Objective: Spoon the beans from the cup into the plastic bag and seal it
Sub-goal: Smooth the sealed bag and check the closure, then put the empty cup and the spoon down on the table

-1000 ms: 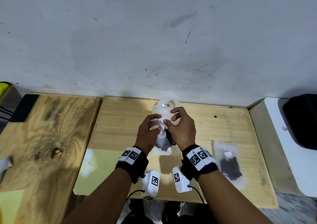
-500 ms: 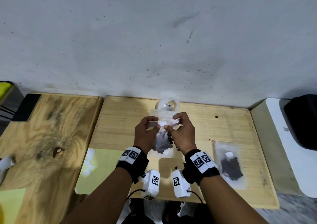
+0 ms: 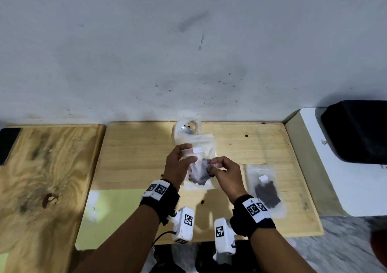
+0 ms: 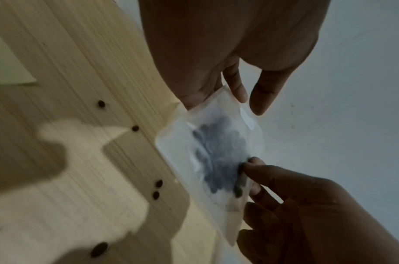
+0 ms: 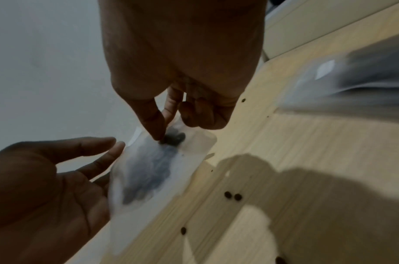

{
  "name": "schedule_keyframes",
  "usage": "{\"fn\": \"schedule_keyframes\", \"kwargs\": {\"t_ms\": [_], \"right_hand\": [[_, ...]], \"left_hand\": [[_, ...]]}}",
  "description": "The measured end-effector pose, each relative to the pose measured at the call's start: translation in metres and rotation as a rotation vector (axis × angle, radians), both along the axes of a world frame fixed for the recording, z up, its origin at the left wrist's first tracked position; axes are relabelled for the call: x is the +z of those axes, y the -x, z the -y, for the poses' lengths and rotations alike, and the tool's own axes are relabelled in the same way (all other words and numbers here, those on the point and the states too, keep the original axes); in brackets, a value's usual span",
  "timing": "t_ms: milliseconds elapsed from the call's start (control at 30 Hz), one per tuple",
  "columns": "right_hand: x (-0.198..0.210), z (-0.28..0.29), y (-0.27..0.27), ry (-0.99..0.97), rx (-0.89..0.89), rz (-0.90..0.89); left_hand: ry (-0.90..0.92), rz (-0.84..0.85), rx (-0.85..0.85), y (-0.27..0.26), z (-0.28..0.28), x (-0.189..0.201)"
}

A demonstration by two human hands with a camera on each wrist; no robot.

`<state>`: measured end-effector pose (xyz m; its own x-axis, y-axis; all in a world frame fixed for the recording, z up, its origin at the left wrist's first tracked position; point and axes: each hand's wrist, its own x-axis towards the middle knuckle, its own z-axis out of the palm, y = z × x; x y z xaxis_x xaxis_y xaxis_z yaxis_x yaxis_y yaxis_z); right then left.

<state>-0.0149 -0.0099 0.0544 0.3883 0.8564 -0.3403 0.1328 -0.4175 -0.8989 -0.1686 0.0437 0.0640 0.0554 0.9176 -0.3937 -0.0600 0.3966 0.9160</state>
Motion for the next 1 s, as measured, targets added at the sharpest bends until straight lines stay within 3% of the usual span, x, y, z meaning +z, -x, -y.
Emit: {"fn": "schedule_keyframes", "kwargs": {"t_ms": [133, 267, 433, 600, 800, 1000], "right_hand": [[-0.006, 0.014, -0.038, 0.049, -0.112, 0.021], [-0.008, 0.038, -0.085, 0.176, -0.164, 0.086], [-0.016, 0.070, -0.136, 0.288, -0.170, 0.277], [-0.027, 0.093, -0.159, 0.367, -0.125, 0.367], [-0.037, 0.093, -0.157, 0.406, -0.061, 0.479], [-0.029, 0.052, -0.131, 0.286, 0.008, 0.504]], "left_hand": [[0.073, -0.048, -0.057, -0.028, 0.011, -0.018], [0.168, -0.088, -0.299, -0.070, 0.028, -0.032], [0.334, -0.013, -0.488, -0.131, 0.048, -0.035], [0.414, -0.064, -0.617, -0.164, 0.061, -0.039], [0.483, -0.056, -0.600, -0.153, 0.057, -0.046], [0.347, -0.105, -0.421, -0.103, 0.041, -0.046]]}}
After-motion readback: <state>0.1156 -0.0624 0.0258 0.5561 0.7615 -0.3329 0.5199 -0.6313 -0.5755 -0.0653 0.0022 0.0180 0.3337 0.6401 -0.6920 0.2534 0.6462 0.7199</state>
